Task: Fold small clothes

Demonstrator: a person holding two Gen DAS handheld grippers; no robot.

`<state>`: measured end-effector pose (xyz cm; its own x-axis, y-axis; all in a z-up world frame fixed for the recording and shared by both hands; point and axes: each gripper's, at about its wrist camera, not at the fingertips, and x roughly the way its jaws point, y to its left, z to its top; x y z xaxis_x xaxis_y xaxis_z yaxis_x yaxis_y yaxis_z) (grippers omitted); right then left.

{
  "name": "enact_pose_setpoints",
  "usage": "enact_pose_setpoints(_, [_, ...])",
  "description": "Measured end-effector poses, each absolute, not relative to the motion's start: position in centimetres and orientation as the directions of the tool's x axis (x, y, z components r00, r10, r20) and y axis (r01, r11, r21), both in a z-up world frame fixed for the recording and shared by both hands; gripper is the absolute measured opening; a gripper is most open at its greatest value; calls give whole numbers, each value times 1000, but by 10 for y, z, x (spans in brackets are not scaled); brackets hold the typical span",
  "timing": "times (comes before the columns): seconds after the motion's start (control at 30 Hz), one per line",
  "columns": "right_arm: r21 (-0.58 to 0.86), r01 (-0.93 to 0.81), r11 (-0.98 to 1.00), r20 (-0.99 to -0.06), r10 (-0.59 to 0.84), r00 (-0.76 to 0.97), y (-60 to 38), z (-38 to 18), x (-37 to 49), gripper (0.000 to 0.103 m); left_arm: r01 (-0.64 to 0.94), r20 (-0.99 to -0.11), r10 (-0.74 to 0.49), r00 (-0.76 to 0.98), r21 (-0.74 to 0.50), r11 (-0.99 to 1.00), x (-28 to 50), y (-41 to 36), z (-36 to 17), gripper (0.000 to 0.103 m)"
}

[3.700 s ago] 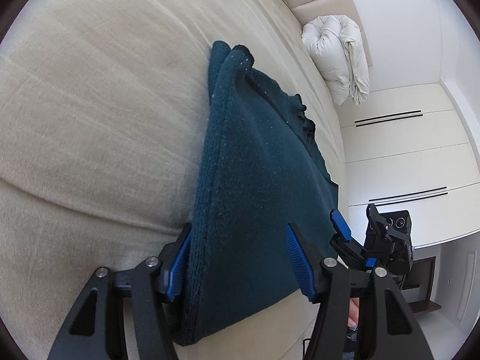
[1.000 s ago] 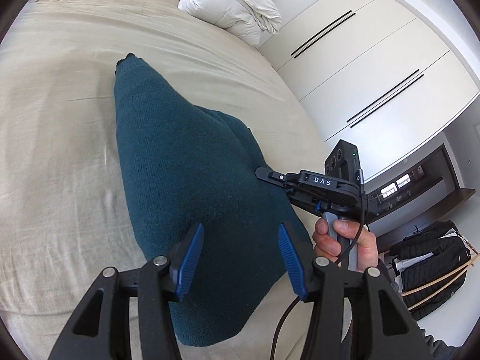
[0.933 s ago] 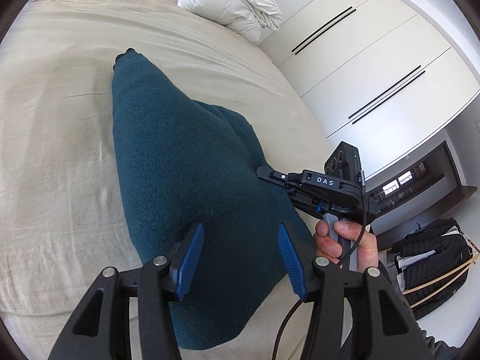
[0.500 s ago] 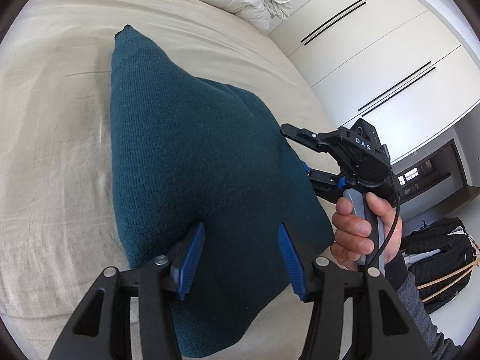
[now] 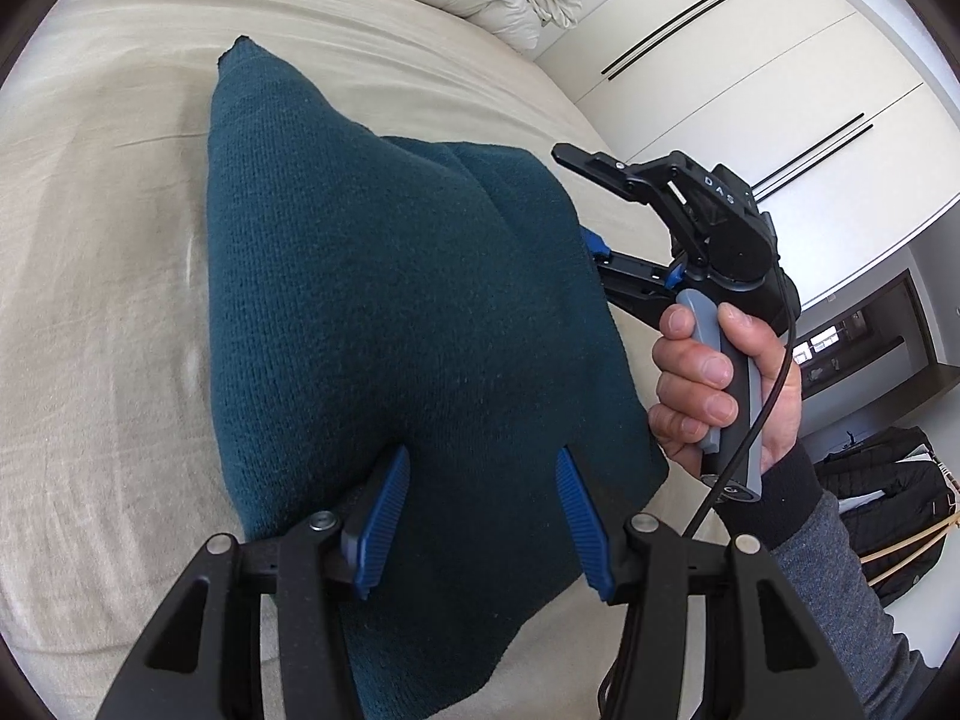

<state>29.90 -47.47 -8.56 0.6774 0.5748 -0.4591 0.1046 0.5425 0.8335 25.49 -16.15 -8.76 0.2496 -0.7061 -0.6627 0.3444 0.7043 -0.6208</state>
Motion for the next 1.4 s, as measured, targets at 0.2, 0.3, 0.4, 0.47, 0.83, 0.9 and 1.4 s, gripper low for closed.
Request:
enact_pose_setpoints(0.2, [777, 119, 619, -513, 512, 689, -480, -86, 285, 49, 346, -666, -702, 252, -615, 708, 255, -166, -80, 55])
enact_pose_setpoints(0.3, [782, 102, 615, -497, 517, 696, -482, -82, 283, 49, 346, -667, -701, 251, -615, 709, 253, -169, -79, 57])
enact_pose_setpoints(0.4, [736, 172, 655, -619, 549, 561, -471, -98, 295, 47, 349, -670, -699, 251, -611, 711, 252, -171, -78, 58])
enact_pose_setpoints(0.47, [759, 180, 625, -602, 569, 561, -473, -101, 290, 47, 353, -669, -699, 251, -609, 710, 252, -171, -77, 58])
enact_pose_setpoints(0.83, [791, 148, 593, -535, 553, 639, -479, -100, 286, 19, 354, -679, -687, 257, -596, 721, 253, -180, -70, 62])
enact_pose_setpoints(0.9, [780, 140, 610, -531, 526, 664, -481, -95, 285, 13, 354, -680, -686, 258, -594, 722, 254, -181, -67, 62])
enact_pose_setpoints(1.4, [759, 233, 608, -595, 504, 626, -507, -111, 268, 15, 374, -696, -678, 237, -578, 725, 253, -218, -69, 64])
